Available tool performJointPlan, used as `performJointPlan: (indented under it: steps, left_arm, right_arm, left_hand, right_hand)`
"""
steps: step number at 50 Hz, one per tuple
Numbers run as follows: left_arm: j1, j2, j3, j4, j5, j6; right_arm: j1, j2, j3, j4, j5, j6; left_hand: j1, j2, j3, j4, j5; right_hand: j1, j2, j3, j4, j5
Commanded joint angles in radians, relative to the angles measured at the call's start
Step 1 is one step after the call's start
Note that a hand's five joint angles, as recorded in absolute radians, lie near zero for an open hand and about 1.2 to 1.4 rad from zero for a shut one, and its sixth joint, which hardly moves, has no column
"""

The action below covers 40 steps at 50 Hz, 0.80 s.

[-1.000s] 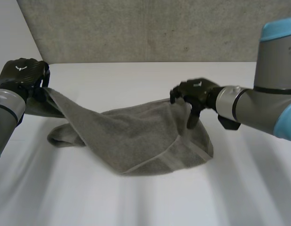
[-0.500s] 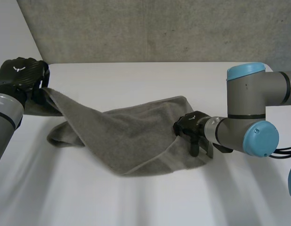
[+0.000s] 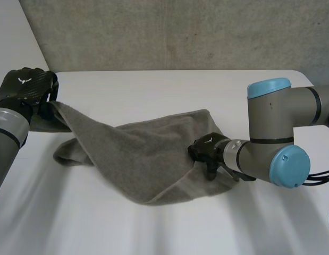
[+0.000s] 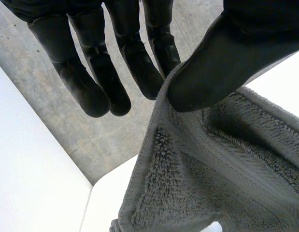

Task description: Fold the towel.

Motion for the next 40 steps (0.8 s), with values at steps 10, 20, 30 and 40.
performJointPlan:
  steps: [10, 20, 30, 40]
  left_arm:
    - [0.000, -0.003, 0.001, 0.001, 0.000, 0.000]
    - [0.000, 0.008, 0.005, -0.002, 0.002, 0.002]
    - [0.011, 0.133, 0.027, -0.011, 0.002, 0.000]
    - [0.002, 0.158, 0.028, -0.046, 0.002, 0.003]
  right_arm:
    - [0.009, -0.002, 0.011, 0.002, -0.005, 0.043]
    - [-0.008, -0.117, 0.008, 0.004, -0.020, 0.133]
    - [-0.163, -0.525, 0.004, -0.015, -0.175, 0.305]
    - [-0.247, -0.680, 0.036, 0.031, -0.203, 0.221]
  left_hand:
    - [-0.055, -0.122, -0.147, -0.122, -0.262]
    - [-0.055, -0.122, -0.147, -0.122, -0.262]
    - [-0.055, -0.122, -0.147, -0.122, -0.262]
    - [-0.055, -0.122, -0.147, -0.122, -0.262]
  right_hand:
    - [0.613, 0.607, 0.613, 0.608, 0.614]
    - [0.639, 0.632, 0.638, 0.634, 0.639]
    - [0.639, 0.632, 0.638, 0.634, 0.639]
    - [0.639, 0.632, 0.638, 0.634, 0.639]
